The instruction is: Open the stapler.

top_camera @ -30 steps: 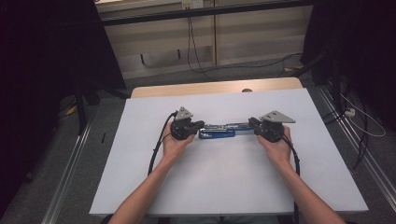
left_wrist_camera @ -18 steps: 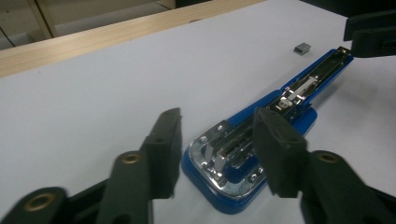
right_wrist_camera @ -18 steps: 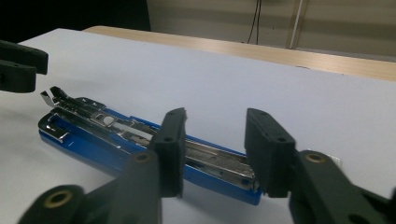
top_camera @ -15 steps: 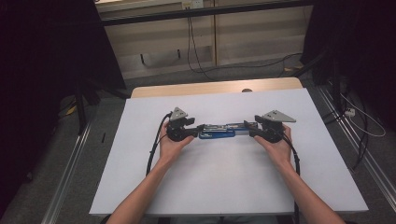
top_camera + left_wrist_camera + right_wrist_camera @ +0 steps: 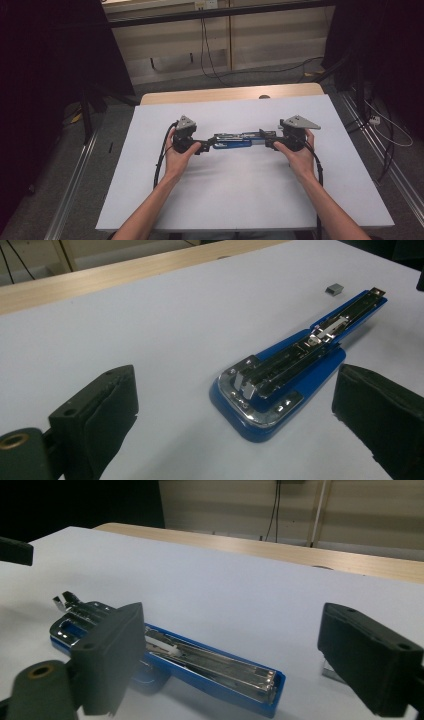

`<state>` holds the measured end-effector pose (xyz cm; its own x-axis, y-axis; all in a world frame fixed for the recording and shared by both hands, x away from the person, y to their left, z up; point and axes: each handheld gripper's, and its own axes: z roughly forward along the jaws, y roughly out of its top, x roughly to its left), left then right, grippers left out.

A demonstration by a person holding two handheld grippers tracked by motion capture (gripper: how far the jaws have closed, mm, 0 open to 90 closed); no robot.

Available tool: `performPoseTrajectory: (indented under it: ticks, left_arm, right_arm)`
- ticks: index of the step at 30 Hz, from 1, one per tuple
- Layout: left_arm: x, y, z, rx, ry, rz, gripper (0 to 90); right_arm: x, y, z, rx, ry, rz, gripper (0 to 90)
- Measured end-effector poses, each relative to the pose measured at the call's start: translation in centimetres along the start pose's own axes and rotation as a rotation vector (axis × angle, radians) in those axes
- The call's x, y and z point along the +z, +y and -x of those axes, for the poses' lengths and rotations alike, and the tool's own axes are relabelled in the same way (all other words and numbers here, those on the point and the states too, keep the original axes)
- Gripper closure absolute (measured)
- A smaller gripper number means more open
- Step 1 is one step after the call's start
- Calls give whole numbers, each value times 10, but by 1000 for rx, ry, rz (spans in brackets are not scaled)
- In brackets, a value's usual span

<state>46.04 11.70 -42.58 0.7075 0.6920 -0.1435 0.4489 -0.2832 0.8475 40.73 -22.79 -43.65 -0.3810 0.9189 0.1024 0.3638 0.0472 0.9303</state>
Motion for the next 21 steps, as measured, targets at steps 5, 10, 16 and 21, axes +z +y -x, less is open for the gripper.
performPoseTrajectory:
  ticks: [5, 10, 16, 21]
  left_arm:
    - [-16, -3, 4, 11, 16, 30, 48]
    - [-24, -8, 5, 34, 42, 25, 48]
    - [-29, -8, 5, 15, 51, 43, 50]
    - [-35, -10, 5, 28, 64, 48, 52]
  right_arm:
    - [-2, 1, -3, -14, 7, -12, 68]
    - [-5, 2, -1, -8, 9, -10, 62]
    - [-7, 1, 0, -7, 10, -20, 61]
    - [-7, -1, -1, -15, 15, -32, 64]
